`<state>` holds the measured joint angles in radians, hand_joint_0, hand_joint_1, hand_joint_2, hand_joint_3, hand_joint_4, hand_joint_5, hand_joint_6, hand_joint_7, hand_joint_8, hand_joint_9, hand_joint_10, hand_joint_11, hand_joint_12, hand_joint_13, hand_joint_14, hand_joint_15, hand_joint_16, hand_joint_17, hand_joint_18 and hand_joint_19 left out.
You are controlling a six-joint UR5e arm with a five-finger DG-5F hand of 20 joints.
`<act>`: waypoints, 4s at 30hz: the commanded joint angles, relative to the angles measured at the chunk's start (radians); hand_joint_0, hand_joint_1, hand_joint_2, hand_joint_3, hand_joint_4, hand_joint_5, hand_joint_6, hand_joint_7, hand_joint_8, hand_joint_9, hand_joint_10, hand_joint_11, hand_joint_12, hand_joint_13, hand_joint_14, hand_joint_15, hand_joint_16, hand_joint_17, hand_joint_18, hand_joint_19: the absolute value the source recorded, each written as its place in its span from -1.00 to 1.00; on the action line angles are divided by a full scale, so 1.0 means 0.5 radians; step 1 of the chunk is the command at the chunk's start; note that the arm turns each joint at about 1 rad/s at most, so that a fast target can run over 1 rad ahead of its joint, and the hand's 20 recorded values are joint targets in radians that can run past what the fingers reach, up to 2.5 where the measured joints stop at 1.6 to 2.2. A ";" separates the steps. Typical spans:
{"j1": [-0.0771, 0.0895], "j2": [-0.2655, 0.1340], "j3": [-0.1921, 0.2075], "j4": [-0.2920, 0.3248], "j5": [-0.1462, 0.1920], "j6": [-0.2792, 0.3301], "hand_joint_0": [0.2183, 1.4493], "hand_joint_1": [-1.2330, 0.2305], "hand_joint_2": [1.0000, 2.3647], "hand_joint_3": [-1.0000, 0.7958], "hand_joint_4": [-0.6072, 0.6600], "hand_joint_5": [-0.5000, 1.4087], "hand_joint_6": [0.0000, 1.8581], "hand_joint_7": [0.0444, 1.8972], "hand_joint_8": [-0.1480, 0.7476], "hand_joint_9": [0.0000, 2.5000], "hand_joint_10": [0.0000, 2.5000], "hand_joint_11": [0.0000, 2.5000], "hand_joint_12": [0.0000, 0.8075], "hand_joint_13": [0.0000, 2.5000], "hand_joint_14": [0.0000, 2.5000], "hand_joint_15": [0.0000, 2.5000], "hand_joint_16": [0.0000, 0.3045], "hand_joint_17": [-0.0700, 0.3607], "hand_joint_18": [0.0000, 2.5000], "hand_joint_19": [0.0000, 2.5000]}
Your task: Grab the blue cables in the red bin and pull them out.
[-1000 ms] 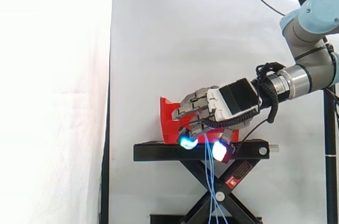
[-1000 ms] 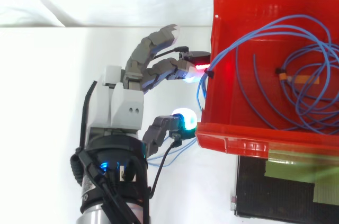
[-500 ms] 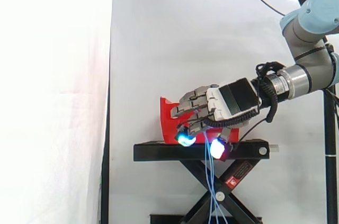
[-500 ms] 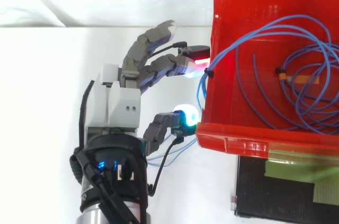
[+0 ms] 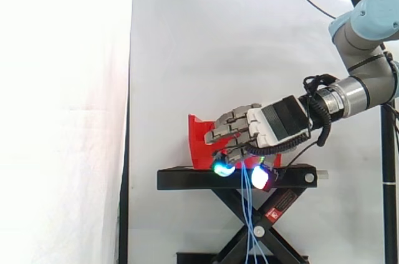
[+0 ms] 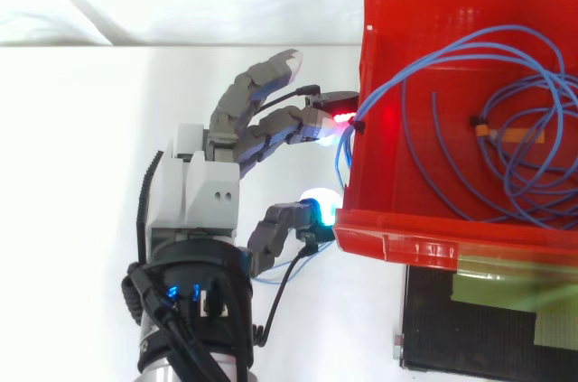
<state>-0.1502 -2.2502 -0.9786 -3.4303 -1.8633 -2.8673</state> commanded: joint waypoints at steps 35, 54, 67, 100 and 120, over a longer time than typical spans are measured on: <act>0.040 -0.003 0.009 -0.055 -0.065 0.232 -0.02 -0.44 -1.00 -1.00 0.48 0.40 -0.98 -0.53 0.06 -0.26 -0.98 -0.37 -0.18 -0.59 -0.99 -0.66 -0.70 -0.20 -0.63 -0.52; 0.021 0.000 0.012 0.074 -0.087 0.244 -0.02 -0.43 -1.00 -1.00 0.47 0.40 -0.98 -0.54 0.05 -0.27 -0.98 -0.39 -0.18 -0.59 -0.99 -0.66 -0.70 -0.19 -0.63 -0.52; -0.003 0.000 0.009 0.111 -0.124 0.241 -0.02 -0.43 -1.00 -1.00 0.48 0.40 -0.98 -0.54 0.05 -0.27 -0.98 -0.39 -0.18 -0.58 -0.99 -0.65 -0.70 -0.19 -0.63 -0.52; -0.049 -0.003 -0.052 0.160 -0.167 0.238 0.01 -0.43 -1.00 -1.00 0.48 0.41 -0.98 -0.53 0.04 -0.27 -0.98 -0.41 -0.18 -0.55 -0.99 -0.64 -0.70 -0.20 -0.62 -0.52; -0.056 -0.003 -0.095 0.169 -0.182 0.223 0.08 -0.50 -1.00 -1.00 0.45 0.43 -0.98 -0.54 0.03 -0.27 -0.98 -0.40 -0.19 -0.54 -0.98 -0.63 -0.71 -0.21 -0.60 -0.51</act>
<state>-0.1775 -2.2514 -1.0172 -3.3490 -1.9542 -2.7543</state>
